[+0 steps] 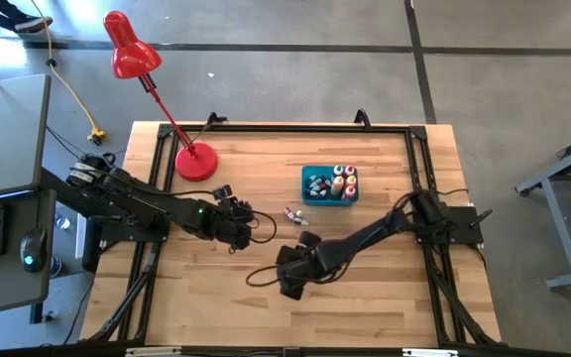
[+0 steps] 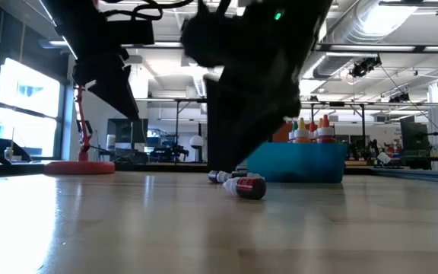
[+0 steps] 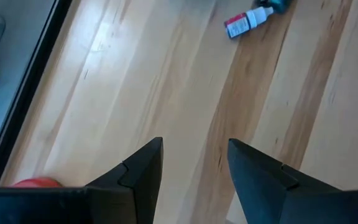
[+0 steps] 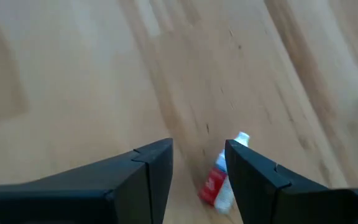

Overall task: Pick & Place food coloring
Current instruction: Put the small red food coloring bottle into the blue bin

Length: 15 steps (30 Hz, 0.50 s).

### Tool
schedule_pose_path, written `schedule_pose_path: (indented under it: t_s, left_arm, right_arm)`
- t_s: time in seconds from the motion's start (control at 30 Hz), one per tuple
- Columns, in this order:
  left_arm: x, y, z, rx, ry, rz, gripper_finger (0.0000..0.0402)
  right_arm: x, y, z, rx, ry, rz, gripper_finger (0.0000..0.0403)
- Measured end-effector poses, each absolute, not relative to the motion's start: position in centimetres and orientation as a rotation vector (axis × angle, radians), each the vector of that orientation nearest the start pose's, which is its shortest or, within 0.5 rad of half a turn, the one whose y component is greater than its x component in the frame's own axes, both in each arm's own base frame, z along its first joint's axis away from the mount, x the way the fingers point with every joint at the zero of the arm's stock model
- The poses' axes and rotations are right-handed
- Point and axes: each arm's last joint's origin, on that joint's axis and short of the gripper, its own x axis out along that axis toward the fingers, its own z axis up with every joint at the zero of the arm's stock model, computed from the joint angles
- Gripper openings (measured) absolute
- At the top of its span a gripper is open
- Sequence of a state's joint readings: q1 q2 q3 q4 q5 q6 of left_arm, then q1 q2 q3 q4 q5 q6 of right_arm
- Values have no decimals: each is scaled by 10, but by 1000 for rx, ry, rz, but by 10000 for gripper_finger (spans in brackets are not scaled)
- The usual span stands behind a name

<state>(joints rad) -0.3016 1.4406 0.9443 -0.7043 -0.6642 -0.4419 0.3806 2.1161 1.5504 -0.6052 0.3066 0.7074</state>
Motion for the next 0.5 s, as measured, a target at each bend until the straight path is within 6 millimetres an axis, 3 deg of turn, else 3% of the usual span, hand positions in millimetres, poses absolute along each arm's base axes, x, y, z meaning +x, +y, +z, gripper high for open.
schedule_pose_path:
  t_s: [0.3, 0.5]
  left_arm:
    - [256, -62, 216, 140, 981, 503, 175]
    - [256, -62, 216, 140, 980, 503, 175]
  right_arm:
    - [413, 139, 128, 292, 1137, -418, 139]
    - [412, 137, 132, 199, 1158, -357, 139]
